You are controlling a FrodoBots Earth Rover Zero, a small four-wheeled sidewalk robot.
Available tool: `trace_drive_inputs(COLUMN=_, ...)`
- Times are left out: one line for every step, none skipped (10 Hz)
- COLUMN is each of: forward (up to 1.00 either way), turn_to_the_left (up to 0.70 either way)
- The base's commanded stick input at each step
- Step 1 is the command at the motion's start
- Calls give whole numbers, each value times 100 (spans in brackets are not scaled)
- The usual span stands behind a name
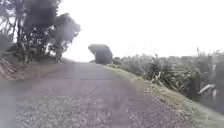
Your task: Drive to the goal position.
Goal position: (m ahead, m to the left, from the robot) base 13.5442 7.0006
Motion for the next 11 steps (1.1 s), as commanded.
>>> trace_drive_inputs(forward=85, turn_to_the_left=34)
trace_drive_inputs(forward=85, turn_to_the_left=18)
trace_drive_inputs(forward=85, turn_to_the_left=0)
trace_drive_inputs(forward=85, turn_to_the_left=0)
trace_drive_inputs(forward=85, turn_to_the_left=0)
trace_drive_inputs(forward=85, turn_to_the_left=0)
trace_drive_inputs(forward=85, turn_to_the_left=0)
trace_drive_inputs(forward=85, turn_to_the_left=11)
trace_drive_inputs(forward=85, turn_to_the_left=22)
trace_drive_inputs(forward=85, turn_to_the_left=34)
trace_drive_inputs(forward=85, turn_to_the_left=34)
